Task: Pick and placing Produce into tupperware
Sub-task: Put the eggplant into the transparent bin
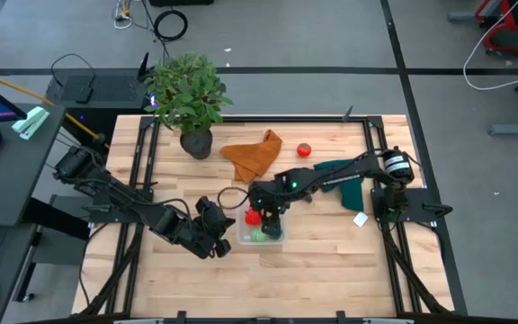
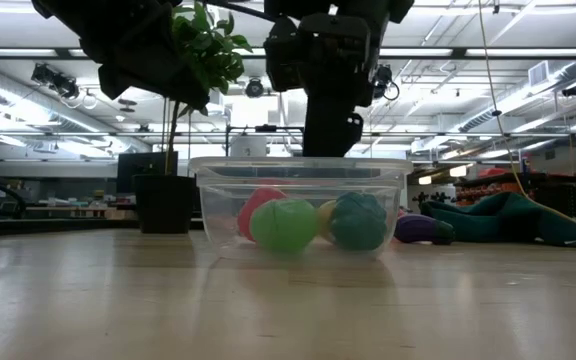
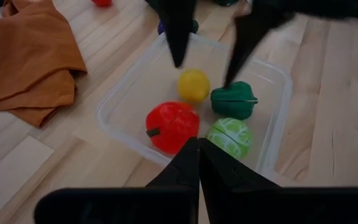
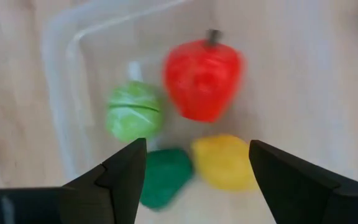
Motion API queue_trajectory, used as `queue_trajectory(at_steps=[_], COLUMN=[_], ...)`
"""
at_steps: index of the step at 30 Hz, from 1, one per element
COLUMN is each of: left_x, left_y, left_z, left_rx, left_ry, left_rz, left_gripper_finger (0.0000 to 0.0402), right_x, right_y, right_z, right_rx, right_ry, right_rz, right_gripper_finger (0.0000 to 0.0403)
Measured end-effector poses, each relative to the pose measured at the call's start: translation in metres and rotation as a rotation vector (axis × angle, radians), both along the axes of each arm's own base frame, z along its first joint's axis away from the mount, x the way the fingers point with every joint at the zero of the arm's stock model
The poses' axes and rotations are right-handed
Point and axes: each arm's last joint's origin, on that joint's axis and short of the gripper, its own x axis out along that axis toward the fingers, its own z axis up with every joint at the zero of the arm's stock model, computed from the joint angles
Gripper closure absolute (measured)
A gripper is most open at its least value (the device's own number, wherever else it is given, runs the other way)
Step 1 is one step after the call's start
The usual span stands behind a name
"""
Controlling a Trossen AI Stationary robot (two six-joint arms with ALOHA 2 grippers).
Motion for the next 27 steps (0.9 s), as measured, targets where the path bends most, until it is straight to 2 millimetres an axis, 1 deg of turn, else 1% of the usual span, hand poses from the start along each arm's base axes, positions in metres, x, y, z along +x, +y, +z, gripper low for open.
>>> queue_trajectory(at_steps=[5, 11, 16, 18, 20, 23, 27], left_x=[0.000, 0.001, 0.001, 0.002, 0.002, 0.003, 0.003], left_y=[0.000, 0.000, -0.001, -0.001, -0.001, -0.001, -0.001], left_z=[0.000, 0.001, 0.001, 0.002, 0.002, 0.003, 0.004], left_rx=[-0.003, -0.006, -0.010, -0.015, -0.014, -0.014, -0.016], left_ry=[-0.005, -0.011, -0.020, -0.028, -0.033, -0.050, -0.053], left_rz=[0.000, 0.000, 0.000, 0.002, 0.003, 0.011, 0.012], left_gripper_finger=[0.0381, 0.0375, 0.0382, 0.0386, 0.0389, 0.0388, 0.0382], right_x=[-0.017, -0.040, -0.056, -0.060, -0.066, -0.073, -0.082], right_y=[-0.019, -0.047, -0.070, -0.078, -0.084, -0.091, -0.094], right_z=[0.021, 0.049, 0.059, 0.057, 0.051, 0.036, 0.016], right_rx=[-0.063, -0.131, -0.148, -0.146, -0.140, -0.120, -0.097], right_ry=[0.035, 0.048, 0.096, 0.110, 0.137, 0.194, 0.265], right_rz=[-0.057, -0.169, -0.251, -0.273, -0.298, -0.348, -0.387], right_gripper_finger=[0.0158, 0.0158, 0.0158, 0.0158, 0.0158, 0.0158, 0.0158])
